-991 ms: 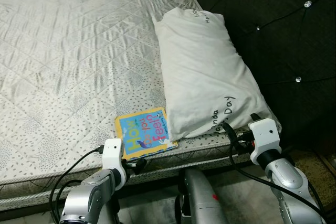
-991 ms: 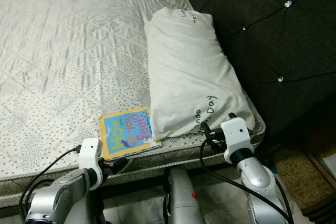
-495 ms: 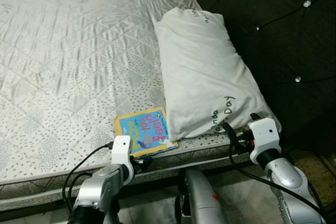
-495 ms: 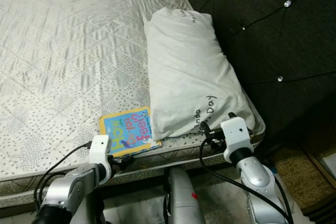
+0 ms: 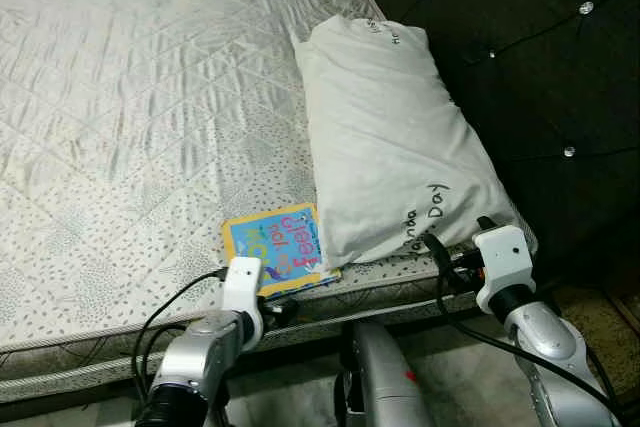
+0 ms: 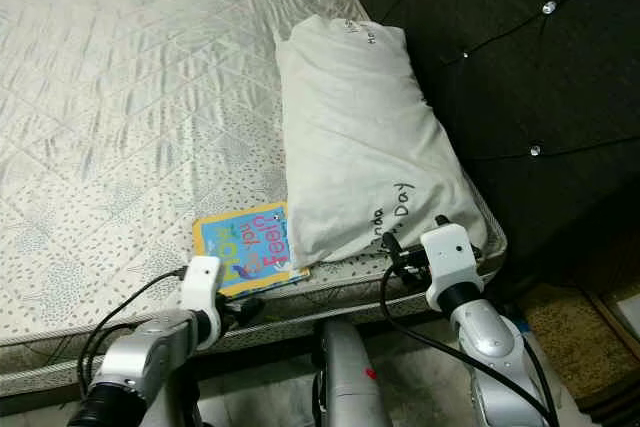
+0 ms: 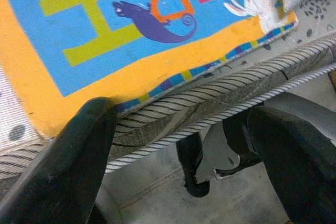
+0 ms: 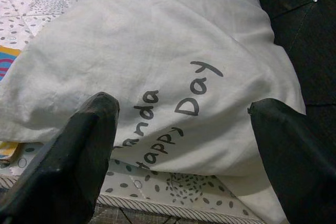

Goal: Clean up the room

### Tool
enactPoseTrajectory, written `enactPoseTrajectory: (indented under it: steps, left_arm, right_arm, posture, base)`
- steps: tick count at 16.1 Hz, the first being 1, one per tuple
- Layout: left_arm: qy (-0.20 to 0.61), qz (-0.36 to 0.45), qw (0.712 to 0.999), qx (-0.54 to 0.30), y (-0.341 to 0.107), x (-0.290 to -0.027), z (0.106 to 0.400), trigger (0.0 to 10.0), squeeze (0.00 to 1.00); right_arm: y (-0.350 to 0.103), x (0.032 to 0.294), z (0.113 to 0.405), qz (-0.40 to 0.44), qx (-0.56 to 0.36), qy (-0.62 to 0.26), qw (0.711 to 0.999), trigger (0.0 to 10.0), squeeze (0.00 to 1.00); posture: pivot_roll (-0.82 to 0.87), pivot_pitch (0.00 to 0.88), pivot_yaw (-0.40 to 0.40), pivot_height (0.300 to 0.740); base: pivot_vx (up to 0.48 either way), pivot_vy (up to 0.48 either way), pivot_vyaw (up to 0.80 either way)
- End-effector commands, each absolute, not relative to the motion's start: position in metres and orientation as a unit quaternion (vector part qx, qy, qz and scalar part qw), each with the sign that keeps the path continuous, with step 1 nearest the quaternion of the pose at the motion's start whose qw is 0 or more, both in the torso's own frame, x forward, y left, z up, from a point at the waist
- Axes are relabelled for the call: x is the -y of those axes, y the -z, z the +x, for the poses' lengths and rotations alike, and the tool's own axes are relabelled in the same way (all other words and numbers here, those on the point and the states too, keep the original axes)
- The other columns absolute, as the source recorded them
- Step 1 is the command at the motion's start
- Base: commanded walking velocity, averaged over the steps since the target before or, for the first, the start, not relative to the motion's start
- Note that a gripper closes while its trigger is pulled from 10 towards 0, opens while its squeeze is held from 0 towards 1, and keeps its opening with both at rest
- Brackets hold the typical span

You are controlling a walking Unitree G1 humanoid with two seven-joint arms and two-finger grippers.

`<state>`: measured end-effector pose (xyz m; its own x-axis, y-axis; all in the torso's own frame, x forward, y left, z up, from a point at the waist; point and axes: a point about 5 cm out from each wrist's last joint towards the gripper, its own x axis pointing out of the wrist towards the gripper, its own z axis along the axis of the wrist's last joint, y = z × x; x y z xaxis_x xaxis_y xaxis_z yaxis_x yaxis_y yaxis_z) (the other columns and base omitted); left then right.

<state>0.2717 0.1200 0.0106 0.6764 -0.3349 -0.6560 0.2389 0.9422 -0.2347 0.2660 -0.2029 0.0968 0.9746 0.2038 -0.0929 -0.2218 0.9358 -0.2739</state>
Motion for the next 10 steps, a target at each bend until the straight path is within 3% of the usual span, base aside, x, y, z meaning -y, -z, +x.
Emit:
enactPoseTrajectory:
  steps: [1,3,4,5,6,10]
  left_arm:
    - [0.168,-0.055,0.910,-0.374,-0.0080,-0.1180,0.2671,10.0,0.62]
    - [0.169,-0.051,0.911,-0.372,-0.0112,-0.1198,0.2637,10.0,0.59]
    - [0.167,-0.045,0.912,-0.373,-0.0110,-0.1235,0.2596,10.0,0.42]
    - [0.167,-0.046,0.910,-0.376,-0.0094,-0.1241,0.2587,10.0,0.11]
    - [0.167,-0.046,0.910,-0.377,-0.0087,-0.1235,0.2594,10.0,0.02]
    - [0.173,-0.041,0.907,-0.383,-0.0057,-0.1178,0.2629,10.0,0.00]
  right_arm:
    - [-0.0979,0.2061,0.2648,-0.144,-0.028,-0.100,0.984,10.0,0.00]
    - [-0.0973,0.2074,0.2651,-0.145,-0.029,-0.099,0.984,10.0,0.00]
    - [-0.0969,0.2079,0.2649,-0.145,-0.030,-0.098,0.984,10.0,0.00]
    - [-0.0957,0.2062,0.2650,-0.144,-0.031,-0.099,0.984,10.0,0.00]
    - [-0.0953,0.2042,0.2655,-0.143,-0.030,-0.102,0.984,10.0,0.00]
    - [-0.0970,0.2052,0.2664,-0.144,-0.027,-0.102,0.984,10.0,0.00]
  posture:
    - [-0.23,0.149,-0.042,0.600]
    - [-0.23,0.147,-0.041,0.600]
    - [-0.22,0.147,-0.042,0.600]
    - [-0.22,0.146,-0.043,0.600]
    - [-0.22,0.146,-0.043,0.600]
    - [-0.22,0.141,-0.043,0.600]
  base:
    - [0.000,0.000,0.00]
    - [0.000,0.000,0.00]
    - [0.000,0.000,0.00]
    - [0.000,0.000,0.00]
    - [0.000,0.000,0.00]
    - [0.000,0.000,0.00]
